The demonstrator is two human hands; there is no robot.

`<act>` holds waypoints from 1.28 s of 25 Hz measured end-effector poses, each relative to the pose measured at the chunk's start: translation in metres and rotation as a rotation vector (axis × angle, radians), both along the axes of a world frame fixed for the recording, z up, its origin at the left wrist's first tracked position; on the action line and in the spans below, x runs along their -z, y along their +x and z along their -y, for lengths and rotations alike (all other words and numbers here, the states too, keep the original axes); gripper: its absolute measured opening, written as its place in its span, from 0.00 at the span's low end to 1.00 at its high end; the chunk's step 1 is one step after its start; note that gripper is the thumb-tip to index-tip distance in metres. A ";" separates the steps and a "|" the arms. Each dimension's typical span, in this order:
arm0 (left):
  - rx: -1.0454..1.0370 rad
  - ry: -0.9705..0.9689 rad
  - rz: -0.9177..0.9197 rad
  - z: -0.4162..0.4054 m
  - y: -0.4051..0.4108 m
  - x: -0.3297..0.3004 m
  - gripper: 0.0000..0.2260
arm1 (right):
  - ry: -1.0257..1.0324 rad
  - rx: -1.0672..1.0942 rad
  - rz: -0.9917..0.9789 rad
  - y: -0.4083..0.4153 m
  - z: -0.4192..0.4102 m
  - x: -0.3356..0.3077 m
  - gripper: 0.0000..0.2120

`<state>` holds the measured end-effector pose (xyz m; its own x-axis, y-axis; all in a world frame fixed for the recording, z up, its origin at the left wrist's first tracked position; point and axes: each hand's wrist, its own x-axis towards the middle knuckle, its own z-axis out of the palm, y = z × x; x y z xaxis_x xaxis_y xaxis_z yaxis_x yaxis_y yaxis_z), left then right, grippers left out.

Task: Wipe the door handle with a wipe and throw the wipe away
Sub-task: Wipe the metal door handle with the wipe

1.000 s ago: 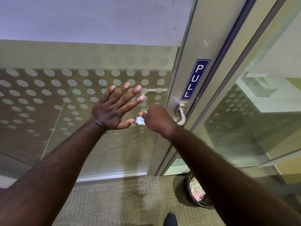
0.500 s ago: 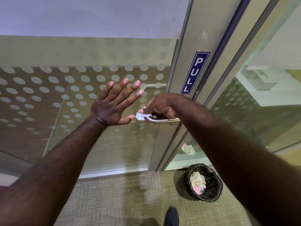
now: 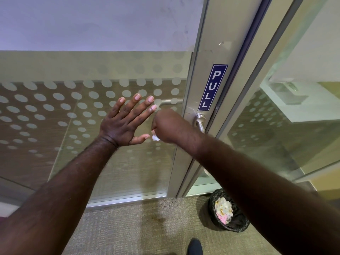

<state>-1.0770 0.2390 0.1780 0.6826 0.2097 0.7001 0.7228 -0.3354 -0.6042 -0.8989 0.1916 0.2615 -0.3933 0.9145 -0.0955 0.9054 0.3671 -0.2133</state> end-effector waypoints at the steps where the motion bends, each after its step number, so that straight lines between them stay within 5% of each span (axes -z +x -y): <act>1: -0.004 0.004 0.002 0.000 0.000 0.001 0.35 | 0.074 -0.029 0.035 0.000 0.006 0.004 0.07; 6: -0.010 0.004 -0.005 0.000 0.001 0.000 0.36 | 0.404 -0.139 0.168 0.003 0.040 0.042 0.20; 13: -0.010 -0.004 0.005 0.001 0.000 0.000 0.37 | 0.516 -0.090 0.106 0.010 0.049 0.070 0.24; 16: -0.005 -0.011 0.011 0.001 0.001 0.000 0.38 | 0.539 -0.079 0.023 0.014 0.049 0.069 0.20; 19: 0.001 -0.010 0.019 0.002 0.001 0.000 0.38 | 0.446 0.010 -0.294 0.013 0.036 0.062 0.08; 28: 0.004 -0.010 0.029 0.001 0.001 0.002 0.39 | 0.221 0.350 -0.642 0.015 0.020 0.034 0.04; 32: -0.007 -0.021 0.023 0.001 0.001 0.002 0.39 | 0.279 0.219 -0.448 0.020 0.031 0.033 0.05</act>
<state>-1.0761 0.2381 0.1757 0.6644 0.2293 0.7113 0.7392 -0.3421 -0.5802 -0.8785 0.1611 0.2287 -0.1378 0.9458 0.2942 0.8100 0.2785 -0.5161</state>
